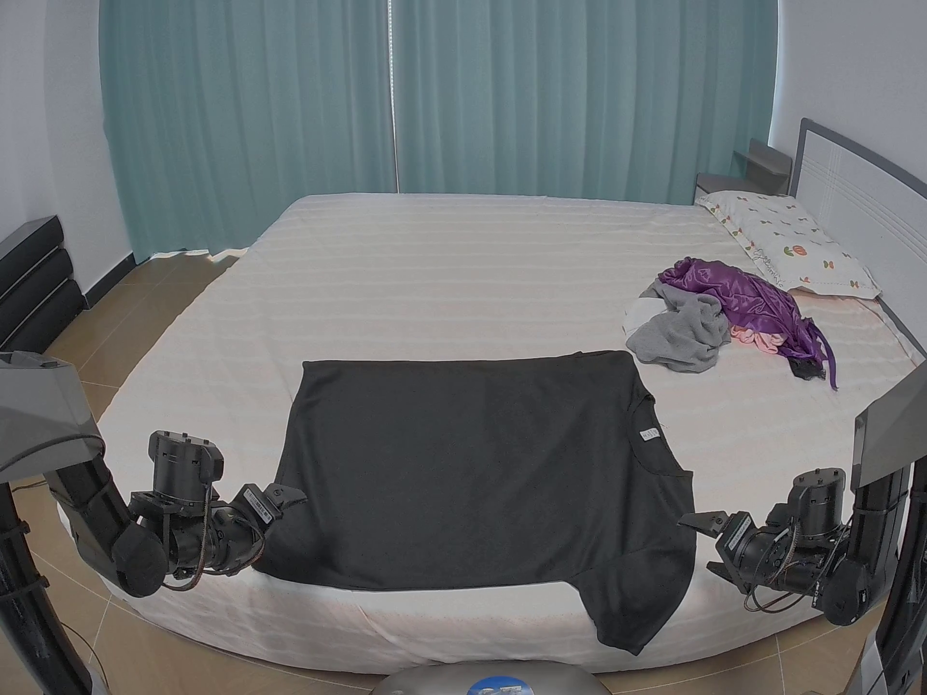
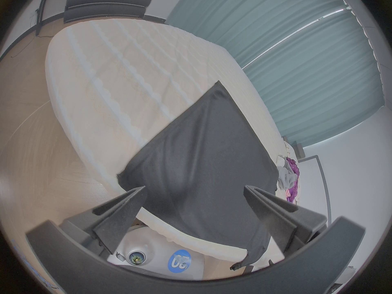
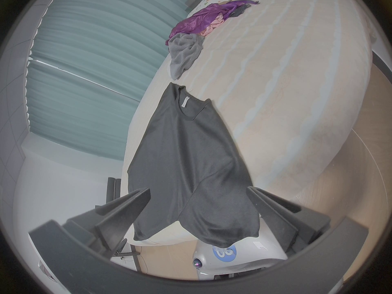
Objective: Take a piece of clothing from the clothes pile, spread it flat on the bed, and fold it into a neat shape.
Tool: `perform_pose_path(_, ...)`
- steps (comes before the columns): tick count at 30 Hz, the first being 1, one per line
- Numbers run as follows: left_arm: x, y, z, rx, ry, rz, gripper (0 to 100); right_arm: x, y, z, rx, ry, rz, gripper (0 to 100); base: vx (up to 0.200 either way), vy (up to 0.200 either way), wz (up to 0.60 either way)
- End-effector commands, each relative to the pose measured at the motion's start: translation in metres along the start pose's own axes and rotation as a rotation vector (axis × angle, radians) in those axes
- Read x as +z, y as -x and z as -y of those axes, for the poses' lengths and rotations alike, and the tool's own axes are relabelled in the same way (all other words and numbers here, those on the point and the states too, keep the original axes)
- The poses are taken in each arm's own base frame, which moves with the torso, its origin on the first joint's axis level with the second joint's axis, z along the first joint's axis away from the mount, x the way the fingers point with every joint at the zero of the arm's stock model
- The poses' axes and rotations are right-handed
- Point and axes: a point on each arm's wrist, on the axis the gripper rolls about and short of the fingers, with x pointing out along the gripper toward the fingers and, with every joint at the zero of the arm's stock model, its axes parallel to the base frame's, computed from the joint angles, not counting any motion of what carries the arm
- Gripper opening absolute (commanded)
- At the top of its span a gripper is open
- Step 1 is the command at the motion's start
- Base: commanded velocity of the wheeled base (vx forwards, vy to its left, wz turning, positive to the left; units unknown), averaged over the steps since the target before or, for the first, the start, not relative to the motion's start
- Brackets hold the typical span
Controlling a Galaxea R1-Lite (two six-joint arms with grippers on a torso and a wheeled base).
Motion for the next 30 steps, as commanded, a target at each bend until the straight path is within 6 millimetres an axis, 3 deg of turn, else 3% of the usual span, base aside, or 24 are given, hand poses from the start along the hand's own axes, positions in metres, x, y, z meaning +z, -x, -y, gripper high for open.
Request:
perform_pose_path(1, 0.001, 0.000, 0.000, -0.002, 0.002, 0.004, 100, -0.003, 0.002, 0.003, -0.018, -0.003, -0.013, 100, 0.000, 0.000, 0.00)
perform_pose_path(8, 0.008, 0.005, -0.007, 0.008, -0.005, 0.022, 100, -0.003, 0.002, 0.003, -0.019, -0.003, -0.013, 100, 0.000, 0.000, 0.00)
perform_pose_path(15, 0.030, 0.010, -0.048, 0.028, -0.101, -0.057, 100, -0.003, 0.002, 0.004, -0.023, -0.004, -0.016, 100, 0.000, 0.000, 0.00)
perform_pose_path(19, 0.019, 0.004, -0.064, 0.087, -0.206, -0.114, 100, -0.004, 0.001, 0.005, -0.028, -0.005, -0.019, 100, 0.000, 0.000, 0.00)
perform_pose_path(30, 0.015, -0.006, -0.071, 0.148, -0.251, -0.128, 100, -0.004, 0.001, 0.005, -0.029, -0.005, -0.018, 100, 0.000, 0.000, 0.00)
